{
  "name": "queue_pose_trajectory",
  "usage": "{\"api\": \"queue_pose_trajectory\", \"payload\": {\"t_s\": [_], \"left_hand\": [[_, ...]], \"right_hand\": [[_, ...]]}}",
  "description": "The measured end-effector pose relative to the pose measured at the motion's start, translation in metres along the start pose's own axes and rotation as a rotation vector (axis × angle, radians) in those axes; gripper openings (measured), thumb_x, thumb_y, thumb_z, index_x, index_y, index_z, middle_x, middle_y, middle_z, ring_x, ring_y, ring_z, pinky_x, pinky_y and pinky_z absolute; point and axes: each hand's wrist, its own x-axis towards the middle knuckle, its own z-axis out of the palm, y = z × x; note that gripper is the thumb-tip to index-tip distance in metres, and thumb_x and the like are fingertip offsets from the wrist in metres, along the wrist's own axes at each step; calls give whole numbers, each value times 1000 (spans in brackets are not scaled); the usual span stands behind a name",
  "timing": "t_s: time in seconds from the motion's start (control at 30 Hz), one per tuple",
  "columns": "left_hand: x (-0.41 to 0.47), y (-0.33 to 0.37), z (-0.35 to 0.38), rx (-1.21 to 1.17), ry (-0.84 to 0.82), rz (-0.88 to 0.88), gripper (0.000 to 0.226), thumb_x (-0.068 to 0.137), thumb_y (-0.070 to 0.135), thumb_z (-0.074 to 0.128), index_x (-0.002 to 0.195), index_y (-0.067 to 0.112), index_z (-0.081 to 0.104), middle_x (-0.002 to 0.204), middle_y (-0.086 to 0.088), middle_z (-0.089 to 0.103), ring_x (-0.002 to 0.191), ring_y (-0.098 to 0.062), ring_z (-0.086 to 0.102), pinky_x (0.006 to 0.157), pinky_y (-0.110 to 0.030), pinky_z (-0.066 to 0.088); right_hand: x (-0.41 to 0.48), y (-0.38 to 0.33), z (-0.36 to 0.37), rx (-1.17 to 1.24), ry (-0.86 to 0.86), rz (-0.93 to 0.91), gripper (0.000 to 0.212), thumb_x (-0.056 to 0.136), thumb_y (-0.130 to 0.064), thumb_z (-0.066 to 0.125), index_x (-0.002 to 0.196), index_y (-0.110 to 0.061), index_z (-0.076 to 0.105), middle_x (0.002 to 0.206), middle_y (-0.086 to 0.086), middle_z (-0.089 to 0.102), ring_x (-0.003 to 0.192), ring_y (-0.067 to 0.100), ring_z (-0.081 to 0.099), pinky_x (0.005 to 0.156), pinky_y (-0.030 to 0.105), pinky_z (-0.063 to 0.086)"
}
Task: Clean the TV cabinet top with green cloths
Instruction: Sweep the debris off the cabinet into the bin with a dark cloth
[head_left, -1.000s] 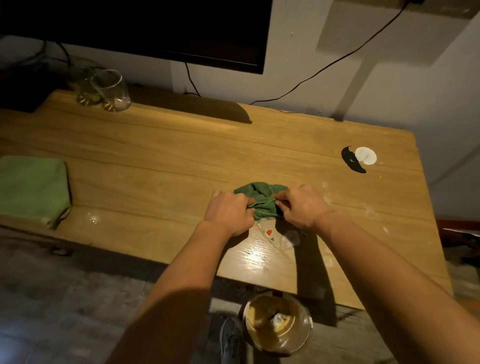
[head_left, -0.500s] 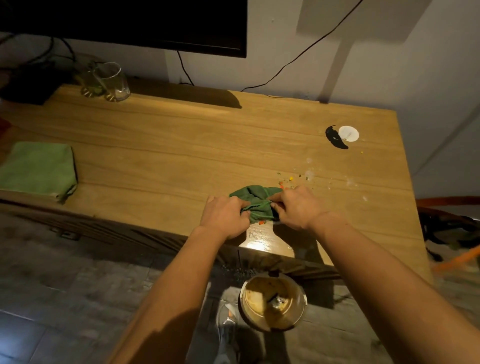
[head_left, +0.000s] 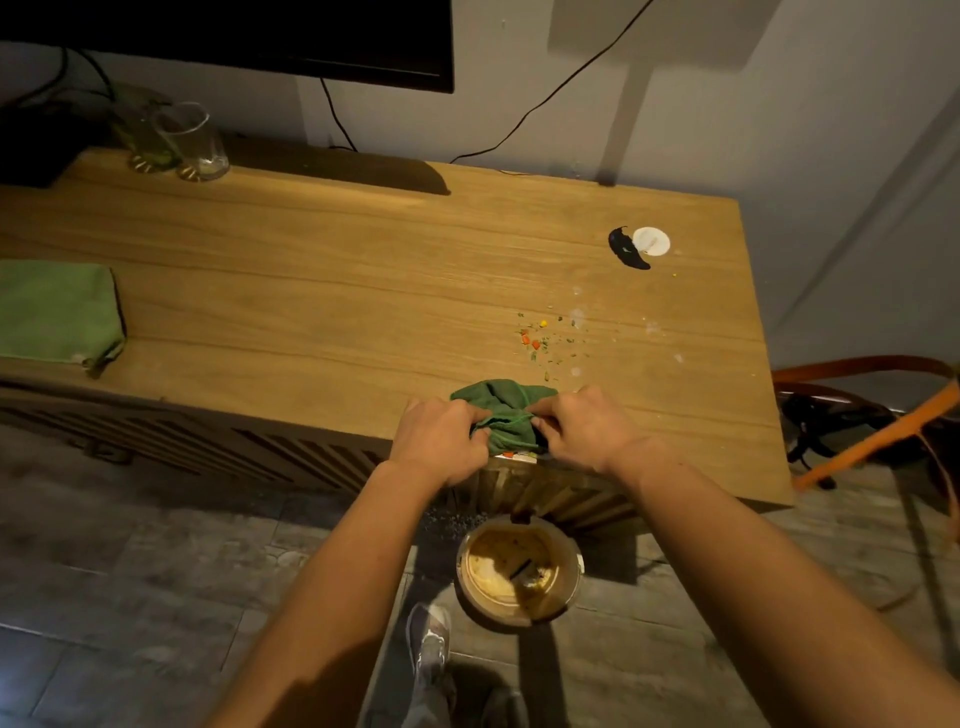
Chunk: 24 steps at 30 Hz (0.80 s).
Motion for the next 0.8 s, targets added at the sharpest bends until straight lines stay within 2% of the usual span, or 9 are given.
{"api": "queue_pose_trajectory", "payload": {"t_s": [0.17, 0.3, 0.5, 0.6, 0.7, 0.8], "left_hand": [[-15, 9, 9, -11, 18, 27, 41, 92, 42, 53, 129, 28, 63, 101, -7, 74, 103, -31, 63, 95, -40, 40], [-26, 15, 15, -10, 25, 42, 41, 91, 41, 54, 128, 27, 63, 103, -8, 74, 103, -32, 63, 94, -41, 42], [-35, 20, 18, 7, 41, 99, 39, 91, 39, 55, 126, 27, 65, 108, -7, 73, 104, -30, 62, 92, -38, 45], [-45, 20, 22, 9, 64, 155, 35, 90, 37, 55, 120, 26, 69, 98, -5, 74, 95, -29, 65, 83, -37, 45], [-61, 21, 39, 73, 23, 222, 25, 89, 35, 50, 104, 27, 69, 82, -3, 70, 83, -29, 63, 75, -36, 38], [-73, 19, 64, 13, 57, 170, 35, 88, 32, 49, 120, 30, 64, 85, -6, 71, 83, -32, 60, 77, -36, 42]], "right_hand": [[-20, 3, 5, 5, 5, 16, 34, 100, -31, 50, 130, -23, 64, 113, 6, 72, 101, 22, 61, 93, 31, 48], [-33, 3, 8, 2, 7, 23, 34, 100, -30, 51, 131, -22, 63, 113, 5, 72, 95, 19, 62, 86, 25, 48], [-50, 2, 13, -14, -10, 33, 34, 100, -31, 50, 130, -24, 62, 111, 6, 71, 92, 18, 59, 85, 28, 48], [-60, 0, 15, -32, -16, 19, 34, 100, -29, 49, 130, -23, 62, 110, 8, 72, 100, 25, 61, 92, 39, 51], [-69, -2, 17, -17, -24, -10, 33, 97, -22, 51, 127, -19, 64, 107, 10, 72, 98, 27, 63, 88, 43, 53], [-77, -4, 28, -43, -31, -68, 28, 90, -20, 50, 115, -18, 63, 102, 6, 68, 93, 26, 65, 79, 41, 55]]}}
